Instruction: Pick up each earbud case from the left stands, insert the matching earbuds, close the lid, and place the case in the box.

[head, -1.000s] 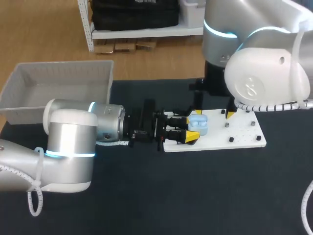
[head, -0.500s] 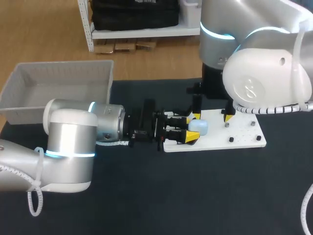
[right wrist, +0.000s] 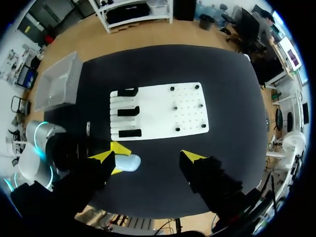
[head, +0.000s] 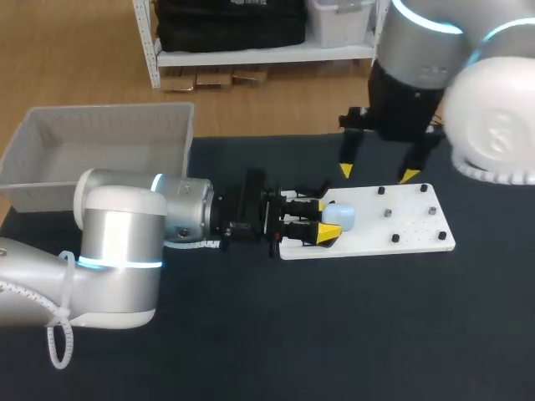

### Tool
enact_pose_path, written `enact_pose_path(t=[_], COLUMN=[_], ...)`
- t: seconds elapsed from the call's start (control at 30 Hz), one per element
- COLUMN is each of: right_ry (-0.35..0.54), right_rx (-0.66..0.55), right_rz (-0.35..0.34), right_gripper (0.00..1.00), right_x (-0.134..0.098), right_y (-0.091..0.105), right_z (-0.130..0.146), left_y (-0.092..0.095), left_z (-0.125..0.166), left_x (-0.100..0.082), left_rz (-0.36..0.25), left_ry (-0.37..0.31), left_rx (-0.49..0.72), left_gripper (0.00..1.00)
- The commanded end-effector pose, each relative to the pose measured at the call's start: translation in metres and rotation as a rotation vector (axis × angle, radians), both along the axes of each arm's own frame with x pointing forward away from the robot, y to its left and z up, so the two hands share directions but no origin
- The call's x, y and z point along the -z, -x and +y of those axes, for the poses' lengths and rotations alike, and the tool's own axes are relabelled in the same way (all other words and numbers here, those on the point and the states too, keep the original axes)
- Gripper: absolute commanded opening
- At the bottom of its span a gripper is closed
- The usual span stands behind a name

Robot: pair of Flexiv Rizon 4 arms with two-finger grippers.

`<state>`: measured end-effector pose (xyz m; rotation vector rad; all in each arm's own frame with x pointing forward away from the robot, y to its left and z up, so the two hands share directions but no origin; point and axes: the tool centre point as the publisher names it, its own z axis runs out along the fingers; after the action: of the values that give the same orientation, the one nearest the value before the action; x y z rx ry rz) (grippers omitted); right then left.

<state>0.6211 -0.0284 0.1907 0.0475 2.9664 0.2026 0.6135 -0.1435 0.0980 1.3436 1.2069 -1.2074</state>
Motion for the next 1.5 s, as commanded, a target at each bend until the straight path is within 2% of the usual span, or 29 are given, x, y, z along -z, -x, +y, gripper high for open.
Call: enact_pose_path(t=[0.03,0.27,0.43,0.67,0.97,1.33,1.5], right_ry=[-0.044,-0.047,-0.055,-0.055,-0.055,-0.055,-0.055], right_rx=[-0.043,-0.081,-0.088,-0.088,-0.088,-0.088,-0.088], right_rz=[-0.030,-0.038,-0.039,-0.039,-0.039,-0.039,-0.039], right_gripper=[1.00,1.00,1.00,1.00,1.00,1.00,1.00], right_x=[-0.001,0.003,0.003,0.003,0.003,0.003,0.003], right_y=[0.018,0.025,0.026,0.026,0.026,0.026,0.026], right_z=[-0.010,-0.010,-0.010,-0.010,-0.010,-0.010,-0.010], left_y=[-0.001,-0.008,-0.015,-0.030,-0.060,-0.081,-0.087], left_z=[0.007,0.023,0.044,0.093,0.153,0.227,0.256], left_x=[-0.007,-0.015,-0.029,-0.061,-0.079,-0.100,-0.098], left_rz=[-0.006,-0.029,-0.057,-0.123,-0.144,-0.112,-0.078], left_ry=[-0.014,-0.044,-0.069,-0.123,-0.170,-0.120,-0.097], left_rx=[-0.018,-0.063,-0.119,-0.252,-0.438,-0.687,-0.800], left_gripper=[0.00,0.00,0.00,0.00,0.00,0.00,0.00])
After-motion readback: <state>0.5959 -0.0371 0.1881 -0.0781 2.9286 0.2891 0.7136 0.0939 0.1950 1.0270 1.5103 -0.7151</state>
